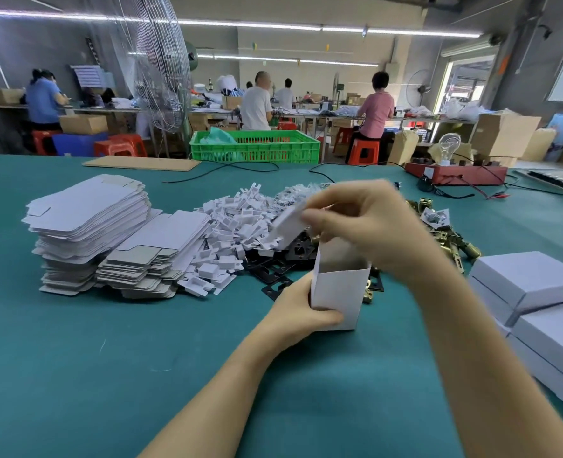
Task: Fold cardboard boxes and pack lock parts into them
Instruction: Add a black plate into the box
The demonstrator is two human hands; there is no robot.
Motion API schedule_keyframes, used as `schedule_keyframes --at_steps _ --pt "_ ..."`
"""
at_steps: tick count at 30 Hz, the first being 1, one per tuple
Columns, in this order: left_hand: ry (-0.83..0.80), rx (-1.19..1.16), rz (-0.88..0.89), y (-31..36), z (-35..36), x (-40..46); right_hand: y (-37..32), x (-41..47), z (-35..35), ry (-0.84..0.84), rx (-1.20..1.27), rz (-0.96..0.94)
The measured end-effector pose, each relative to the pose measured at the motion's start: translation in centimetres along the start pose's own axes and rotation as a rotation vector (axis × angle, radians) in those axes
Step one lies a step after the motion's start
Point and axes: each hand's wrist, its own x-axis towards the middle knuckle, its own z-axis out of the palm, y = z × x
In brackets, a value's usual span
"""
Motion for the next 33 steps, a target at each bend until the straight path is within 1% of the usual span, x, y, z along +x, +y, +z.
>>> schedule_keyframes --at_steps 2,5,7,11,14,18,20,22,24,28,33 --pt "0.010 -0.009 0.004 -0.6 -0.1 0.2 0.3 -0.5 -3.6 0.038 -0.166 0.010" --pt "0.008 -0.043 -0.002 -1.0 -0.2 0.5 1.6 -1.3 -6.7 -0.009 -0.493 0.087" --pt "0.001 -0.053 0.008 -0.9 -0.2 0.5 2.1 -1.3 -7.2 -0.043 -0.564 0.103" --pt "-0.003 -0.069 0.020 -1.0 -0.2 0.5 2.3 -0.9 -6.4 -0.083 -0.602 0.066" --pt "0.005 -0.050 0.019 -1.1 -0.2 0.5 2.1 -0.6 -5.4 -0.040 -0.586 -0.003" --pt "0.023 -0.041 0.032 -1.2 -0.3 0.7 2.0 0.0 -4.1 -0.117 -0.681 -0.050" --pt "0.023 -0.039 0.033 -1.2 -0.3 0.8 2.0 0.1 -3.8 -0.121 -0.731 -0.061" --pt "0.026 -0.031 0.036 -1.2 -0.3 0.8 1.8 0.1 -3.8 -0.113 -0.723 -0.076" --pt "0.017 -0.040 0.034 -1.2 -0.3 0.9 1.6 0.1 -3.8 -0.126 -0.713 -0.069" --pt "-0.014 -0.081 0.038 -1.1 -0.2 0.8 1.9 0.1 -3.4 -0.202 -0.748 -0.033" --pt "-0.040 -0.103 0.048 -0.9 -0.3 0.6 2.7 0.1 -2.4 -0.326 -0.684 0.015"
